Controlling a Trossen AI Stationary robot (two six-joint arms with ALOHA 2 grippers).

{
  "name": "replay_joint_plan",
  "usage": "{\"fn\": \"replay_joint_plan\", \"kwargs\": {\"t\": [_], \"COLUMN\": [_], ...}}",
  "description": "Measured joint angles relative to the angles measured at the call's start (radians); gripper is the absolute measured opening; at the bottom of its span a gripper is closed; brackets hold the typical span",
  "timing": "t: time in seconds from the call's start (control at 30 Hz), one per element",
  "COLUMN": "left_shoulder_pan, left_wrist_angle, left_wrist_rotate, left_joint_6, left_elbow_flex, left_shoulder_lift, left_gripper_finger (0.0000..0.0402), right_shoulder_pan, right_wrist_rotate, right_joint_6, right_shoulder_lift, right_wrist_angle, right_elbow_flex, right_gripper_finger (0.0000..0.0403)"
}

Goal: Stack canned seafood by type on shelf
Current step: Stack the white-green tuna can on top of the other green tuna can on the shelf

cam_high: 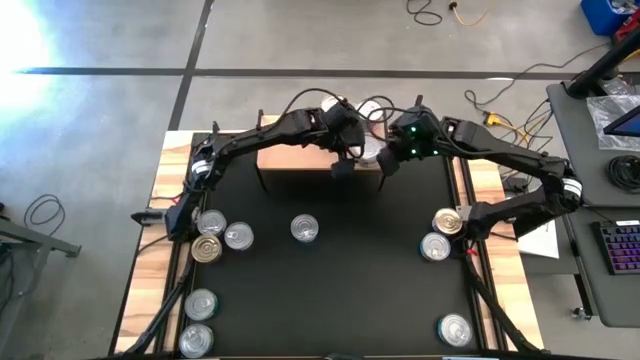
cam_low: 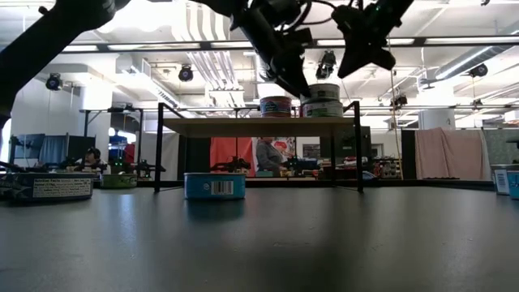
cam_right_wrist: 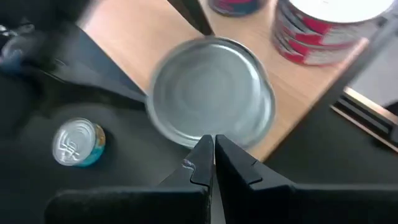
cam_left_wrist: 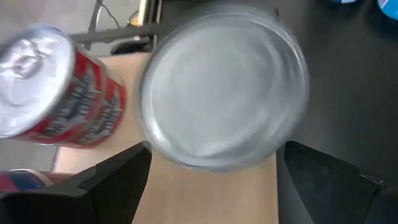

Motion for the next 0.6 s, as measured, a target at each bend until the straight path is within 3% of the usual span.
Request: {"fn": "replay_joint_plan", "kwargs": {"t": [0.13, 0.6], "left_shoulder_pan": [0.002, 0.004], "left_wrist_angle": [-0.03, -0.036], "left_wrist_rotate": [-0.001, -0.027], "left_joint_6": [0.014, -0.044], "left_elbow_flex": [0.016, 0.015], "left_shoulder_lift": [-0.026, -0.021], "left_gripper_finger": [0.035, 0.035], "right_shoulder_pan": [-0.033, -0.066], "right_wrist_rotate": [0.055, 0.077], "right_joint_6": [0.011, -0.022], "right_shoulder_lift": [-0.002, 0.036], "right_wrist_angle": [-0.038, -0.032], "right_elbow_flex": [0.005, -0.008], "right_gripper_finger": [0.0009, 0.0009]}}
